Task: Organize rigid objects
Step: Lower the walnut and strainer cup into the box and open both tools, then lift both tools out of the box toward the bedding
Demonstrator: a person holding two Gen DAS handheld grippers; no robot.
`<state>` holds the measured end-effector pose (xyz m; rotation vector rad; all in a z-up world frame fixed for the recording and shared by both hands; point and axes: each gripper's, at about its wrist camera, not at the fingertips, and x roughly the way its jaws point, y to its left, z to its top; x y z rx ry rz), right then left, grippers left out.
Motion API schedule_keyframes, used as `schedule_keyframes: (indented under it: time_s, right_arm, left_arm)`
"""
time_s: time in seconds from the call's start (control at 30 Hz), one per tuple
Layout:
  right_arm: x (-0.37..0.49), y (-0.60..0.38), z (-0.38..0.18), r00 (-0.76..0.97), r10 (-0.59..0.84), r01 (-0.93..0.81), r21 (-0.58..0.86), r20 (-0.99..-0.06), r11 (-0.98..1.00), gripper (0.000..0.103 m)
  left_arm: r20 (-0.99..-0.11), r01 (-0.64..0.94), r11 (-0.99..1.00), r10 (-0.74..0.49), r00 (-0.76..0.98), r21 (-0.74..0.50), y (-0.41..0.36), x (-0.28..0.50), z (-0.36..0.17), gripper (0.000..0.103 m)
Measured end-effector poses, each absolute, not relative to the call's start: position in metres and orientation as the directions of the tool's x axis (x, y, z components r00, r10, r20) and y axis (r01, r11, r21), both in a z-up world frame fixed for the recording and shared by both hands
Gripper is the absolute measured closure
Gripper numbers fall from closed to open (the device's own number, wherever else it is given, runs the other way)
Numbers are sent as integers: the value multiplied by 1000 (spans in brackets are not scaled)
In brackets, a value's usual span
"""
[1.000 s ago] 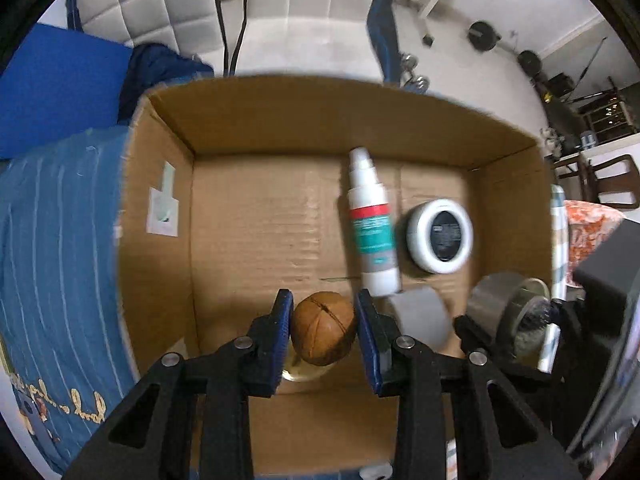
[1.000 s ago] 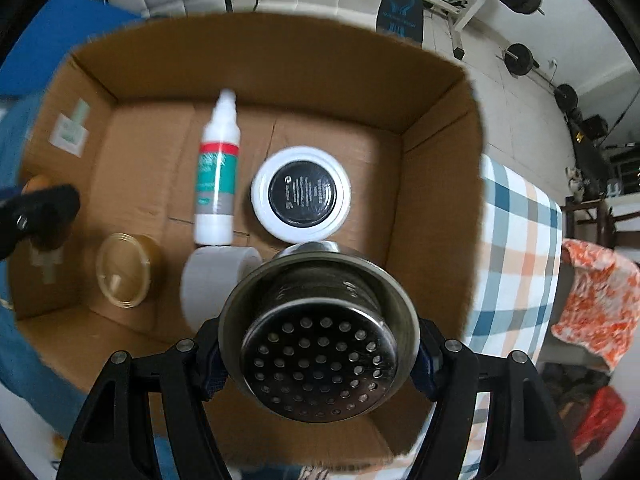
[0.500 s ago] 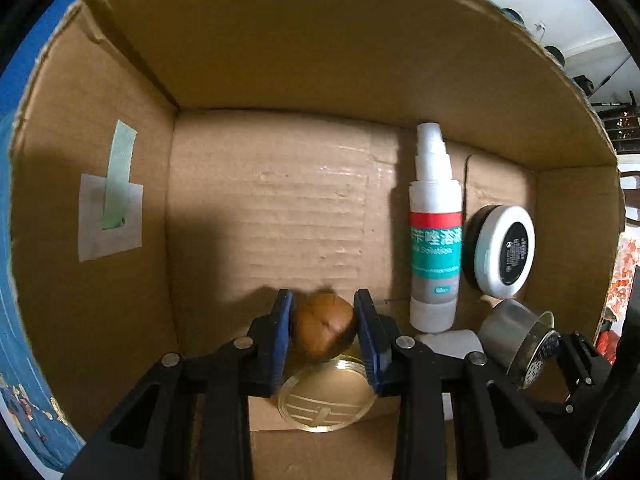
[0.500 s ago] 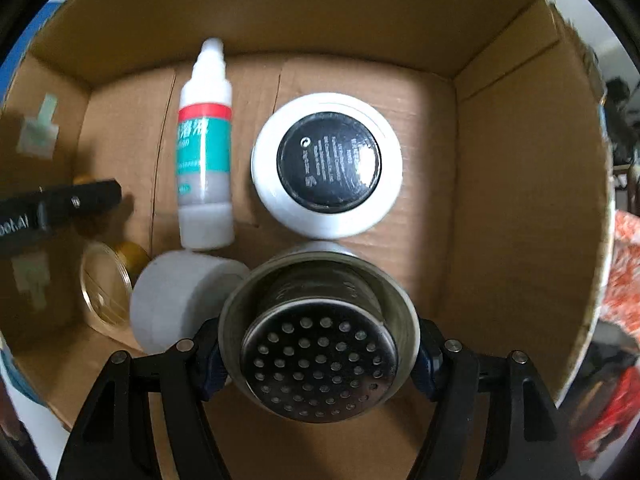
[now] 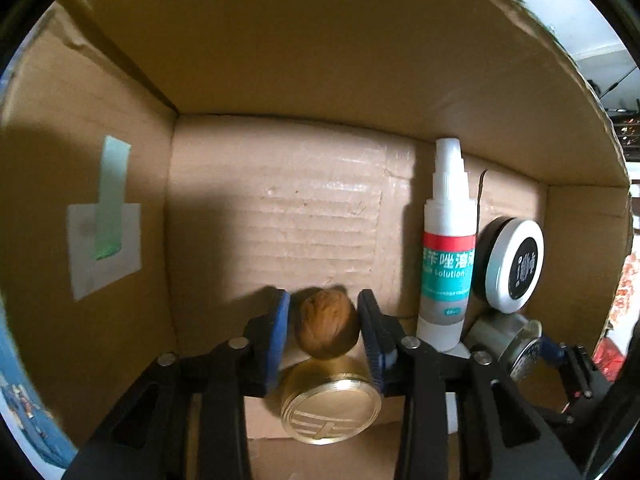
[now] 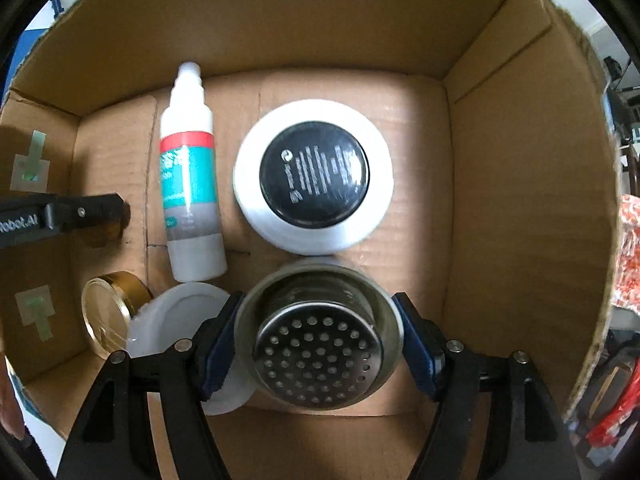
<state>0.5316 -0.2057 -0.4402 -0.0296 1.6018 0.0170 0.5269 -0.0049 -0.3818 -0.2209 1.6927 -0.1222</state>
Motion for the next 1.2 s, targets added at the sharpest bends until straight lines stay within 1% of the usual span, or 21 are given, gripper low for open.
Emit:
schedule_keyframes:
  time_s: [0.03, 0.1, 0.17, 0.2, 0.23, 0.27, 0.33, 0.4, 0.43, 0.53, 0.57, 0.6, 0.67, 0.73, 0.83, 0.93, 1.2]
  right_arm:
    - [532, -204, -437, -29, -15, -31, -14, -999, 999, 28]
    - [532, -201, -430, -19, -26, -28, -26, -999, 999, 24]
    - [530, -196, -420, -1, -34, -26, -34, -999, 999, 21]
    - [530, -195, -415, 12, -34, -28, -35, -999, 999, 19]
    - [528, -195, -410, 21, -33, -29, -34, -999, 999, 18]
    - [525, -190, -405, 29, -32, -30, -33, -999, 999, 15]
    - [518, -186, -396, 53, -40, -36, -42, -998, 998, 14]
    - [508, -180, -386, 67, -33, -42, -35, -997, 999, 7]
    - [504, -179, -383, 72, -37, -44, -40, -997, 998, 6]
    - [481, -170, -369, 105, -47, -54, -53, -993, 997, 6]
    - [474, -167, -362, 120, -47, -57, -54, -992, 997, 2]
    - [469, -167, -356, 130, -48, -59, -56, -990, 997, 0]
    - [459, -165, -340, 160, -42, -56, -52, -986, 997, 0]
    - [456, -184, -315, 191, -37, -48, -47, -981, 998, 0]
    - [445, -185, -292, 228, -18, -36, -27, -973, 999, 0]
    - [432, -188, -273, 258, -16, -29, -24, -966, 999, 0]
    - [384, -183, -214, 336, 8, -34, -4, -942, 999, 0]
  left_arm:
    - [-972, -69, 978, -202, -122, -195, -6, 529, -379, 66]
    - [-975, -57, 981, -190, -112, -185, -12, 524, -369, 63]
    - [-978, -52, 982, -185, -92, -181, -13, 520, -359, 51]
    - [-980, -47, 982, -185, -80, -181, -14, 518, -353, 48]
    - [-981, -41, 982, -184, -64, -182, -15, 516, -346, 40]
    - [-981, -35, 982, -186, -44, -185, -16, 514, -338, 29]
    - [-980, -23, 980, -198, -9, -198, -16, 507, -324, 17]
    - [-981, -2, 982, -191, 21, -191, -19, 501, -312, 13]
    - [-983, 8, 983, -181, 40, -181, -19, 497, -304, 10]
    - [-980, 10, 987, -162, 116, -162, -19, 479, -282, 9]
    - [-978, 7, 987, -159, 134, -159, -20, 471, -276, 8]
    - [-976, 5, 988, -156, 153, -157, -17, 465, -271, 8]
    - [-971, 4, 990, -142, 191, -144, -16, 469, -255, 7]
    - [-965, 8, 991, -132, 225, -134, -16, 452, -241, 7]
    - [-954, -5, 991, -128, 270, -134, -12, 432, -223, 7]
    - [-943, -7, 994, -97, 318, -105, -5, 413, -207, 7]
    - [-919, -18, 994, -93, 384, -108, 9, 367, -163, 7]
